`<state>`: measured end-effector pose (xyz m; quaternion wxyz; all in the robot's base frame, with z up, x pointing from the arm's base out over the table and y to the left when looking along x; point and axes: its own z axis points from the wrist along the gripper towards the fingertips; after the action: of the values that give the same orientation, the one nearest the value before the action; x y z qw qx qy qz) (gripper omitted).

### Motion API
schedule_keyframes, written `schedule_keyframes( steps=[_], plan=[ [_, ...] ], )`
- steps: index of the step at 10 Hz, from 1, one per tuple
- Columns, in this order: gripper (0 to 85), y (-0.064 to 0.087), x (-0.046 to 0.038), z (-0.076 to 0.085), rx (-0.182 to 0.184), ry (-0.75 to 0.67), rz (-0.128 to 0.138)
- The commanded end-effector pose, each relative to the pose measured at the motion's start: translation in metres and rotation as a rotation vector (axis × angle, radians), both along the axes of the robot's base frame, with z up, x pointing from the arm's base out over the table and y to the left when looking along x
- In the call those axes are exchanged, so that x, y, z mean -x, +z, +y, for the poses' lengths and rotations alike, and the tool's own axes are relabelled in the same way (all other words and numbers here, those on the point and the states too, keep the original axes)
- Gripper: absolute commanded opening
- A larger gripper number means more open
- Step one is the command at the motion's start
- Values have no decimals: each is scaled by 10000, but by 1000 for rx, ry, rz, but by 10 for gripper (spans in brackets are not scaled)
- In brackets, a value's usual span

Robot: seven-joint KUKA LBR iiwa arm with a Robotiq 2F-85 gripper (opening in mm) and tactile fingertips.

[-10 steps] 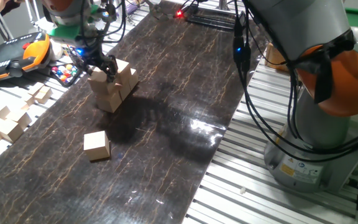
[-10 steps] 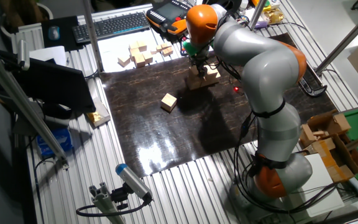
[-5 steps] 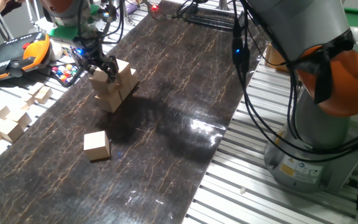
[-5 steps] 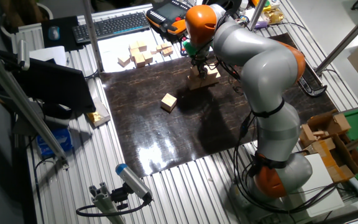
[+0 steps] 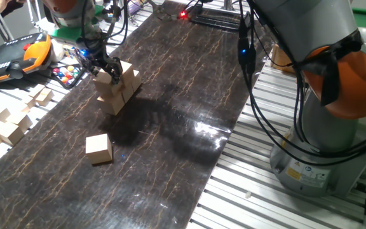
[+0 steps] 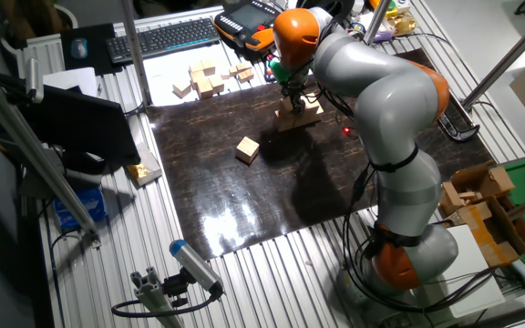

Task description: Stack the blocks into a pyramid shape

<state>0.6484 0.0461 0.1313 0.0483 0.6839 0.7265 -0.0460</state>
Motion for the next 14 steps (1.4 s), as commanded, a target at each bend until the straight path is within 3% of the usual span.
schedule_keyframes(
  steps=[1,14],
  plan=[
    [7,-8,1,-6,-4,-9,1],
    [7,-141,13,-143,-24,-12,0]
  ],
)
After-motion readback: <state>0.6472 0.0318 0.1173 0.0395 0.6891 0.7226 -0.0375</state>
